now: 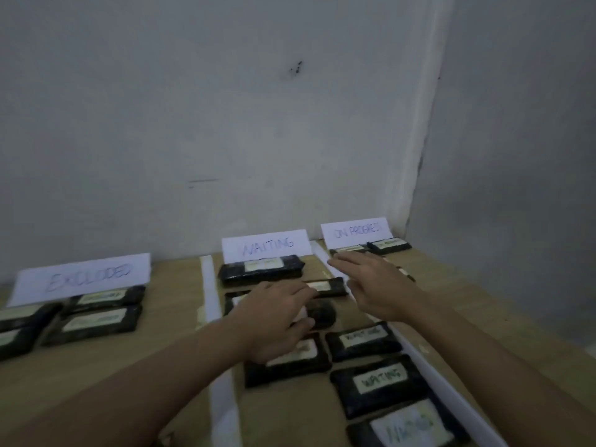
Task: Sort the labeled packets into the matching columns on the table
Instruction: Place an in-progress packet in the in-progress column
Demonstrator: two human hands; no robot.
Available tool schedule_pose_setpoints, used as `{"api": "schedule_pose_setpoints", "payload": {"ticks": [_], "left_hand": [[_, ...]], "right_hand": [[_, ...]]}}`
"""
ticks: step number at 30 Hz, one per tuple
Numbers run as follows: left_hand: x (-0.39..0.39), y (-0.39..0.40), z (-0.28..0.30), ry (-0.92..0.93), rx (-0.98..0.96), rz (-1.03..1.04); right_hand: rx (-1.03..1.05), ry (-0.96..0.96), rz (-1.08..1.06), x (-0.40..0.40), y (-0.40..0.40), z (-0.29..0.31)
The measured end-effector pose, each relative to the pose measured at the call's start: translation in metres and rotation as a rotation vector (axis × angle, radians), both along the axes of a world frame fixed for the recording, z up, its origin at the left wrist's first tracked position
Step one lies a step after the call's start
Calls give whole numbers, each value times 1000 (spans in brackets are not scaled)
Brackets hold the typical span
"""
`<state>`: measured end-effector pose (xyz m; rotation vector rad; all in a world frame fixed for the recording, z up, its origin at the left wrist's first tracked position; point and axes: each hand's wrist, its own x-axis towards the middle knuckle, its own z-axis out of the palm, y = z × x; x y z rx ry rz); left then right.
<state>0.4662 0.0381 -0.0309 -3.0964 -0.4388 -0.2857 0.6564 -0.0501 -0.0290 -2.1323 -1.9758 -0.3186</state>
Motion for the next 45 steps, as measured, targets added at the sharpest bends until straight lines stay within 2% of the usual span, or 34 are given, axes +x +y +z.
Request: {"api": "schedule_pose_setpoints", "payload": {"ticks": [5,9,20,26,29,33,37,39,42,45], "left_hand": [[-80,3,3,80,76,91],[-151,7,3,131,65,173],[-304,-9,7,67,46,336],[-359,-15,-2,16,22,379],[-371,-18,-9,11,-10,387],[-371,-19,-16,-23,-46,411],[-361,-15,-16,-118,-126,431],[-353,-9,-14,-247,-208,425],[-342,0,-8,-559,-519,468],[-332,7,-1,-844,-898,477]], "right_hand": [[72,-6,146,-77,-9,10],[33,5,219,-139,-13,14],[-80,24,361,-288,-7,1],[-192,118,445,-344,-7,-6],[-291,105,511,-359,-5,-8],[-256,128,547,-357,7,-9],[-14,428,435,-344,21,-3],[83,754,368,-339,28,1],[106,1270,292,-336,37,10],[150,1477,255,-329,43,15]]}}
